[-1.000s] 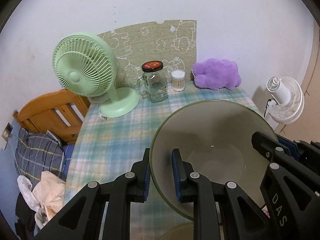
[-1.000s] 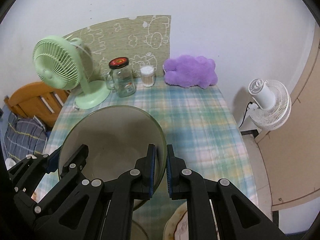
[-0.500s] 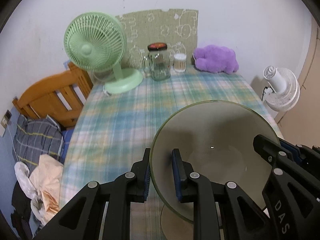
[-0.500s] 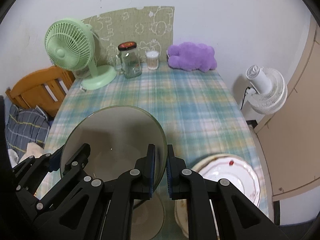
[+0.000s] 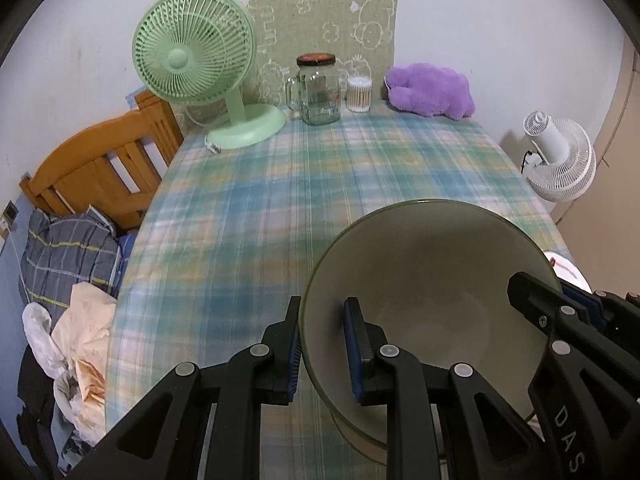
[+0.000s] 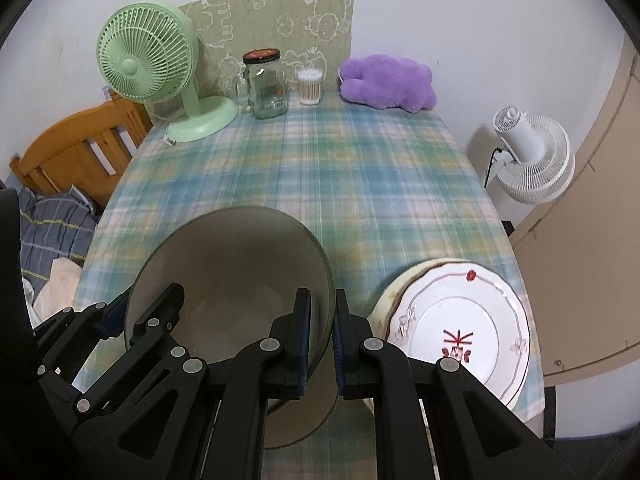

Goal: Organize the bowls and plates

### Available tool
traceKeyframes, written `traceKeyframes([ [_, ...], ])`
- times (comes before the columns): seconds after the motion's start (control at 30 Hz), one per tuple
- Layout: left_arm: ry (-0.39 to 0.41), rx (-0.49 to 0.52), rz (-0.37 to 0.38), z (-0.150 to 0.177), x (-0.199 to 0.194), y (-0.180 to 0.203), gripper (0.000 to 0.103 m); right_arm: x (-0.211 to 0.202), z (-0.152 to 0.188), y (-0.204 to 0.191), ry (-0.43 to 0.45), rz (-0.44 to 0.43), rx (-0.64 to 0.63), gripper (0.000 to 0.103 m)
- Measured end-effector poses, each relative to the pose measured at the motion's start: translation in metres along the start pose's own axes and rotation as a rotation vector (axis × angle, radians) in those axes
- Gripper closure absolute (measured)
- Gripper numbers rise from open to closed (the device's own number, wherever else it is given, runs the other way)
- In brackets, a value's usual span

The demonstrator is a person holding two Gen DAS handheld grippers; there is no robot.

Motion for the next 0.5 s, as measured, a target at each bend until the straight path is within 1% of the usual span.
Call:
traceKeyframes([
  [0.5, -0.072, 0.055, 0.012, 0.031, 0.023, 0.013, 0.086, 0.025, 0.036, 0.009, -0.093, 0.023, 0.045, 0.09],
])
Point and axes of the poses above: each gripper's, at about its wrist camera, not at the fingertips, and x roughly the way its jaws point, y to its right, z to its underside, the point moved 8 cm from there along x, roughly the way its jaws point, and after that the axes turned 13 degrees about -z, right-handed, at the moved point
